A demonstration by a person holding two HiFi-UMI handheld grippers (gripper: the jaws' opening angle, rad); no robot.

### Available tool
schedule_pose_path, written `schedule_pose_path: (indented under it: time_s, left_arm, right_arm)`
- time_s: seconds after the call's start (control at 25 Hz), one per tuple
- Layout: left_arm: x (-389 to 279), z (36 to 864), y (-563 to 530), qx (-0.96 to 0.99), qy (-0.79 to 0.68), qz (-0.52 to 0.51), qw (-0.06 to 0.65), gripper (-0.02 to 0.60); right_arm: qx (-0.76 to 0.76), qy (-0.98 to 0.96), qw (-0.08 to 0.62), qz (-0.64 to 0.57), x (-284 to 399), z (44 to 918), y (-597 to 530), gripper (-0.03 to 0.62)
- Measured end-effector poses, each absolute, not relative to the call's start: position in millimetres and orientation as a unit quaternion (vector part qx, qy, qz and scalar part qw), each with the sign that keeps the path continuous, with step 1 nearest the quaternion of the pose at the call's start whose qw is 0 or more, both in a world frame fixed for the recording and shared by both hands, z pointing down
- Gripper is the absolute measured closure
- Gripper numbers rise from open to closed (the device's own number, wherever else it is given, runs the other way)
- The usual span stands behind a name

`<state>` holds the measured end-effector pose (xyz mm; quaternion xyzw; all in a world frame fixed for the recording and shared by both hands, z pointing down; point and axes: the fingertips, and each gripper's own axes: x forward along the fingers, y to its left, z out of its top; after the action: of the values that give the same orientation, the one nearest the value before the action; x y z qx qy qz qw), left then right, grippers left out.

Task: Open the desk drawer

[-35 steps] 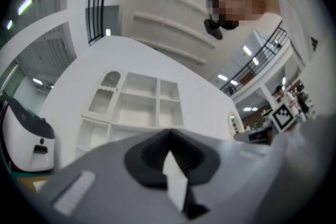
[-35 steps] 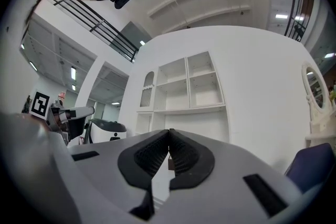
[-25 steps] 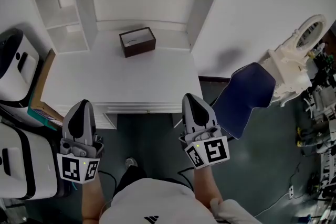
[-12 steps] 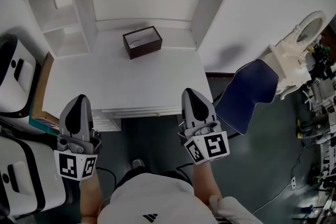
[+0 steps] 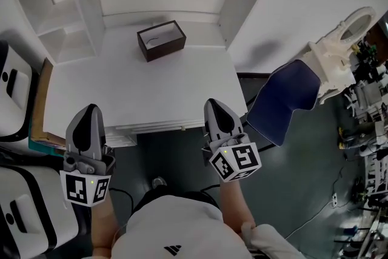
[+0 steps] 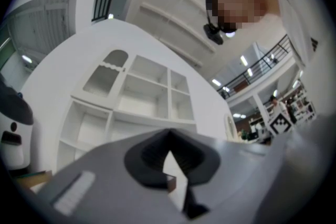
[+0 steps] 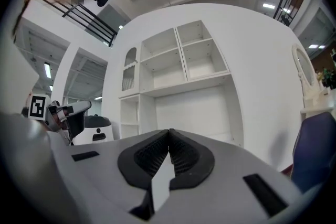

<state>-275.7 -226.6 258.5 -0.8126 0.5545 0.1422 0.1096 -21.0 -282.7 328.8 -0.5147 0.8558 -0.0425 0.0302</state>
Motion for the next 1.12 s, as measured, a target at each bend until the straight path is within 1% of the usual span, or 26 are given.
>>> schedule_pose_path:
  time_s: [0.56, 1.12]
  left_arm:
    - [-277.4, 294.6, -261.9, -0.825, 0.546, 0.126, 0.068, 0.575]
    - [-288.1, 323.6, -263.0, -0.829, 0.547, 0.109, 0.044, 0.575]
  right_arm:
    - [-0.514, 0.830, -0.065, -0.204, -26.2, 466.4, -294.9, 0.597]
    - [-0.500, 0.780, -0.166, -0.338, -27.6, 609.8, -280.6, 0.579]
